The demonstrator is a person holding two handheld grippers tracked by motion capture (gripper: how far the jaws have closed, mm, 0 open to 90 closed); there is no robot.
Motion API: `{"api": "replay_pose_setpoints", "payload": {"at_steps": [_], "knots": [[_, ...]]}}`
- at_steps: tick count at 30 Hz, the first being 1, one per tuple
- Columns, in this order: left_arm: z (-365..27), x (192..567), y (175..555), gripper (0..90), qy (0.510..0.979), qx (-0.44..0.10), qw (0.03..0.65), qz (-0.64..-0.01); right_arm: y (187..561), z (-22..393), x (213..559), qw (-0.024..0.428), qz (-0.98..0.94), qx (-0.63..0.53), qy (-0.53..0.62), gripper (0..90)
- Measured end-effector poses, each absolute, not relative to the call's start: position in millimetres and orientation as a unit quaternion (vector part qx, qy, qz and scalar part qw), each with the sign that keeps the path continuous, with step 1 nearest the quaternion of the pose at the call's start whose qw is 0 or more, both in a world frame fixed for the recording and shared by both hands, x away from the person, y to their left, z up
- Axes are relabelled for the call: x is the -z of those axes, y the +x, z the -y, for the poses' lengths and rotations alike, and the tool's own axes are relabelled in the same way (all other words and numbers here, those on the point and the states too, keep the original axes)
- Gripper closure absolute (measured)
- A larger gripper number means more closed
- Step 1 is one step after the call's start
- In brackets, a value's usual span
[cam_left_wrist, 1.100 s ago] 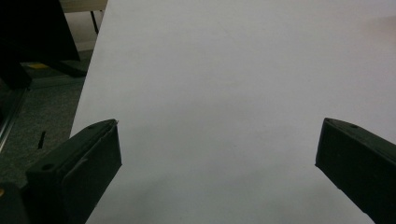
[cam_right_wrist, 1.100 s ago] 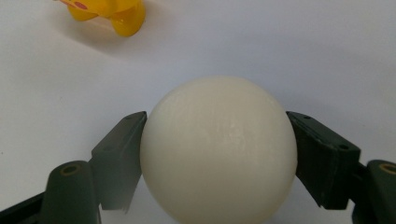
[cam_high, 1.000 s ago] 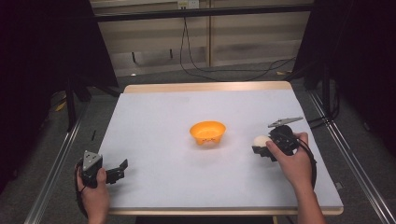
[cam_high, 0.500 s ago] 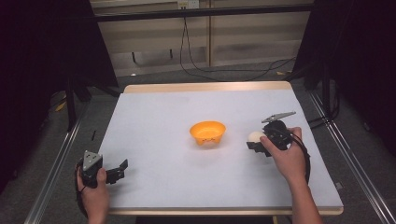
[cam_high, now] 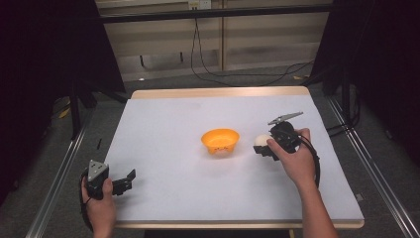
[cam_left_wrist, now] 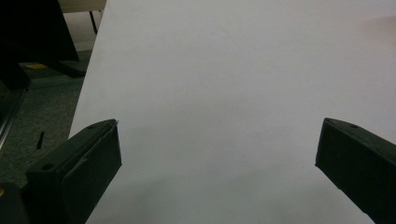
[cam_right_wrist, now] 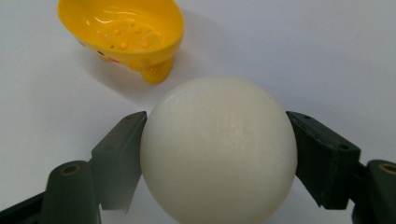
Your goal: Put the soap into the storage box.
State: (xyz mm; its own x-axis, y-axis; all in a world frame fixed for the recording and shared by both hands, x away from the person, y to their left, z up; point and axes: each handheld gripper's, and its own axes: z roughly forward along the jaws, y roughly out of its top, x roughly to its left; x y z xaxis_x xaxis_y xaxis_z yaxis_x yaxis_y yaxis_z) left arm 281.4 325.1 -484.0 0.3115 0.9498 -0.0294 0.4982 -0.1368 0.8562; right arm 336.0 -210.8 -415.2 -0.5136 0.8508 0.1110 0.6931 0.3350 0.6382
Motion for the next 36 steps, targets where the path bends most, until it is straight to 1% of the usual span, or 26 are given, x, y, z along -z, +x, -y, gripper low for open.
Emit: {"api": "replay_pose_setpoints", "payload": {"at_steps": [36], "knots": [[-325,484,282,0.0,0.701,-0.276,0.407,-0.516,363,169,406,0.109,-0.821,-0.332,0.452,24.6]]}}
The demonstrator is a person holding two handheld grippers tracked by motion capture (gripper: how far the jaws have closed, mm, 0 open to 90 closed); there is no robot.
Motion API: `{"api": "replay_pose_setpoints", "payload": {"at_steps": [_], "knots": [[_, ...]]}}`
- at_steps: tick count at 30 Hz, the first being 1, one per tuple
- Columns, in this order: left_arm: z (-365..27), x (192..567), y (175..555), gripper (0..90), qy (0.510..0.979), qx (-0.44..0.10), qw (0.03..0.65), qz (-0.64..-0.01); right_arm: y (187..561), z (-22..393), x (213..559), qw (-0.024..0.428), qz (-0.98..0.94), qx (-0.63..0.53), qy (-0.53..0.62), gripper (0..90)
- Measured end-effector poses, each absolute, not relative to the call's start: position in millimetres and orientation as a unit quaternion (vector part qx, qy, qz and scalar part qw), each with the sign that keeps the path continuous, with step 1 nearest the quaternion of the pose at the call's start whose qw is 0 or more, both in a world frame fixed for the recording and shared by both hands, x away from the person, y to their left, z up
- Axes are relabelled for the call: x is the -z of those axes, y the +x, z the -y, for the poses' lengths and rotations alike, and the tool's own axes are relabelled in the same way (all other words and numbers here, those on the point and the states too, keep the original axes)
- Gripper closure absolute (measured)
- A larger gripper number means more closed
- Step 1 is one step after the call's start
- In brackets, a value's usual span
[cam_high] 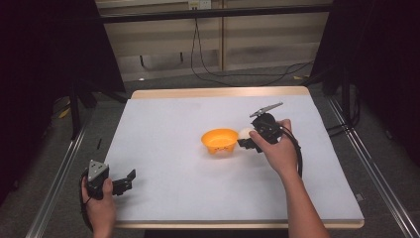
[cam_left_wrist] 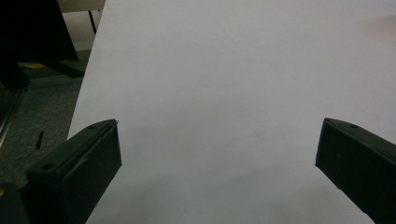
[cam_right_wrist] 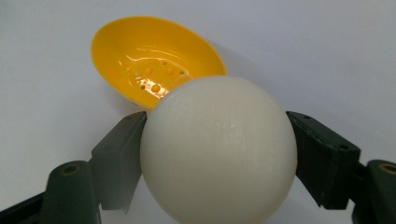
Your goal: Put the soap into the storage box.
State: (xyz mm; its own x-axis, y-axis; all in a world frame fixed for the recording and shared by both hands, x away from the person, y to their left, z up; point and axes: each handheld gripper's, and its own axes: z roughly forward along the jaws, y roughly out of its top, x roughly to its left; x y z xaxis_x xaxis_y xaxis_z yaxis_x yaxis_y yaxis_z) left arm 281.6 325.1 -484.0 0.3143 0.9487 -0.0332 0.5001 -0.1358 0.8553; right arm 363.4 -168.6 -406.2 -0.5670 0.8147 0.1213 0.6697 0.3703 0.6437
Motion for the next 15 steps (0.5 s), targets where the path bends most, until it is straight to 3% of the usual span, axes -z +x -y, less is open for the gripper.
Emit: {"api": "replay_pose_setpoints", "payload": {"at_steps": [15], "knots": [[-325,484,282,0.0,0.701,-0.277,0.406,-0.516,373,149,403,0.106,-0.826,-0.334,0.441,24.6]]}}
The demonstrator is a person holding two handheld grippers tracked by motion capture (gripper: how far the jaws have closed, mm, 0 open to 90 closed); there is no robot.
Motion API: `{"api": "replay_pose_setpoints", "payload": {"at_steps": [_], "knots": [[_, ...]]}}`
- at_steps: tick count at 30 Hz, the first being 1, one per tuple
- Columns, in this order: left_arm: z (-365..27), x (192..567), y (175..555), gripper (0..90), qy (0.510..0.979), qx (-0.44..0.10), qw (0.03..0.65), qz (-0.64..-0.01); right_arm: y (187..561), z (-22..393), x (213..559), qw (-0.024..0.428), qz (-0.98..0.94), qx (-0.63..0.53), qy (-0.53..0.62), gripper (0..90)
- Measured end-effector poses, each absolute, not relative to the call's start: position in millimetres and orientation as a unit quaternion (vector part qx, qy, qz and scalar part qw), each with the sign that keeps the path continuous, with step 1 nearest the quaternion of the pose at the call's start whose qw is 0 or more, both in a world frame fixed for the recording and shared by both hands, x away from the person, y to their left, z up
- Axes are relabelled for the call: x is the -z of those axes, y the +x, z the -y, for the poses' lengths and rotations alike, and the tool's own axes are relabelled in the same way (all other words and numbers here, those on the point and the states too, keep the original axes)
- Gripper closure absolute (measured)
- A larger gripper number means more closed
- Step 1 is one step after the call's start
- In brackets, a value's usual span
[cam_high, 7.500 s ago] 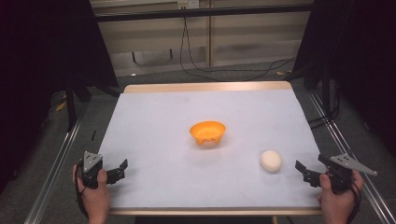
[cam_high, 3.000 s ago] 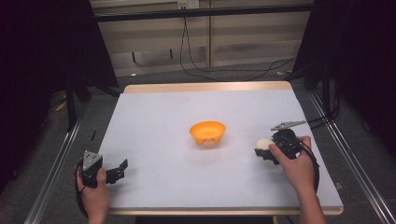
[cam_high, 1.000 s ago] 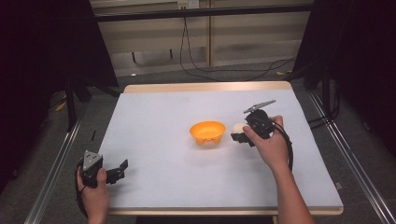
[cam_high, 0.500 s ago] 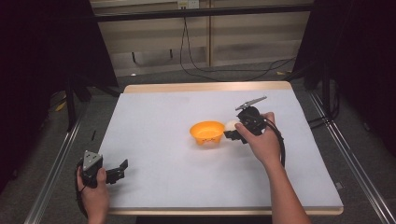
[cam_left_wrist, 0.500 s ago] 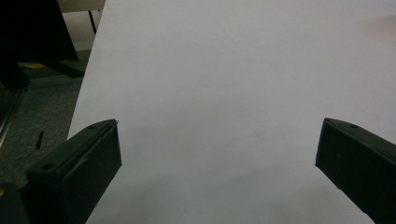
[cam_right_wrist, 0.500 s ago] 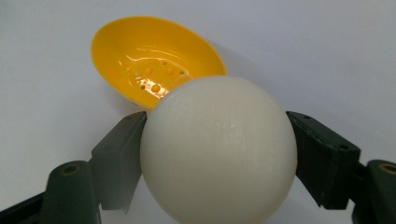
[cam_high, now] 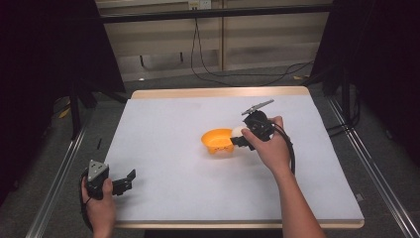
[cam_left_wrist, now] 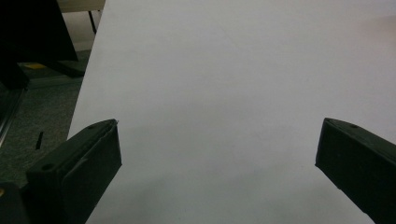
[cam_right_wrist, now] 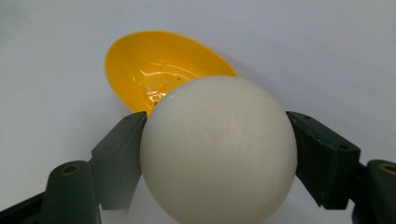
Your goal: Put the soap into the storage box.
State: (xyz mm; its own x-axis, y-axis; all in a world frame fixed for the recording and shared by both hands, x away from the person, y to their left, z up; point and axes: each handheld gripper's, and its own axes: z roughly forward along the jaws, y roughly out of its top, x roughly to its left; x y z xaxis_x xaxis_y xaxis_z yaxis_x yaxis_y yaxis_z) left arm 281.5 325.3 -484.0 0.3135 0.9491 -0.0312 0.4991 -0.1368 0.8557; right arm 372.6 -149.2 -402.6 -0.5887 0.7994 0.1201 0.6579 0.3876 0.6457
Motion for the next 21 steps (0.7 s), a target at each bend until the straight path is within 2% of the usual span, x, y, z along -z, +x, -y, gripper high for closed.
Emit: {"api": "replay_pose_setpoints", "payload": {"at_steps": [21], "knots": [[-325,484,282,0.0,0.701,-0.276,0.407,-0.517,388,114,400,0.094,-0.838,-0.333,0.422,24.6]]}}
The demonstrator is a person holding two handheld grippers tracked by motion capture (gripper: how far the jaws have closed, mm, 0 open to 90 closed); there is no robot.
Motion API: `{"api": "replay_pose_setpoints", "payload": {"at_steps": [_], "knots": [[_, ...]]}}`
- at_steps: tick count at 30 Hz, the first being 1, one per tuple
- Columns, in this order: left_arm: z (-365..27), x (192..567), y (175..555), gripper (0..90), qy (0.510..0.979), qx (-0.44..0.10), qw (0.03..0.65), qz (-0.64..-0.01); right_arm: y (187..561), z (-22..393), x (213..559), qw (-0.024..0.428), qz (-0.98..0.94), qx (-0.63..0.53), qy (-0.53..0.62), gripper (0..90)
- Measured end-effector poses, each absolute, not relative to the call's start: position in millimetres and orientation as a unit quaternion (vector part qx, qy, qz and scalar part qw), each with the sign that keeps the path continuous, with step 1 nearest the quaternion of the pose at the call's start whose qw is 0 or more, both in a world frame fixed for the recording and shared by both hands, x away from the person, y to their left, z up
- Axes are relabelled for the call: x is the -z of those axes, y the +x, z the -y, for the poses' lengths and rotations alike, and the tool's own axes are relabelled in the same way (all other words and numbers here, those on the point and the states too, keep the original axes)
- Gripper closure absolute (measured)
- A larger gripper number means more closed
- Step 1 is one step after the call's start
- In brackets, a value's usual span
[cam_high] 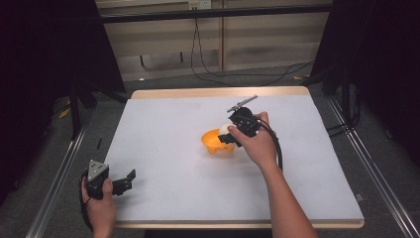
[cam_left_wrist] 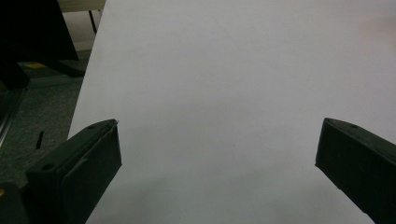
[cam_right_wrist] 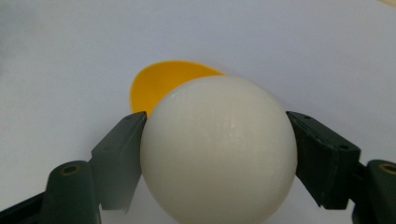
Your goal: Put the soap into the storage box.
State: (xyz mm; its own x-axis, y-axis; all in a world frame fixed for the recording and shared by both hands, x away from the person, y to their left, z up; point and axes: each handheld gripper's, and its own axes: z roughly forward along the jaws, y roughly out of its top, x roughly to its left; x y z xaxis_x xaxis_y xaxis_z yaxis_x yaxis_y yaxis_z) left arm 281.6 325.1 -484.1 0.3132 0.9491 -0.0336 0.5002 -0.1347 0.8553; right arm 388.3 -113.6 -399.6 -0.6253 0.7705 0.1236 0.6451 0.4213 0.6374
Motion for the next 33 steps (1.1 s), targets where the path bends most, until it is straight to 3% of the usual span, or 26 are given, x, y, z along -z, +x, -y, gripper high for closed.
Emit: {"api": "replay_pose_setpoints", "payload": {"at_steps": [33], "knots": [[-325,484,282,0.0,0.700,-0.273,0.409,-0.517,410,87,426,0.086,-0.842,-0.298,0.441,24.4]]}}
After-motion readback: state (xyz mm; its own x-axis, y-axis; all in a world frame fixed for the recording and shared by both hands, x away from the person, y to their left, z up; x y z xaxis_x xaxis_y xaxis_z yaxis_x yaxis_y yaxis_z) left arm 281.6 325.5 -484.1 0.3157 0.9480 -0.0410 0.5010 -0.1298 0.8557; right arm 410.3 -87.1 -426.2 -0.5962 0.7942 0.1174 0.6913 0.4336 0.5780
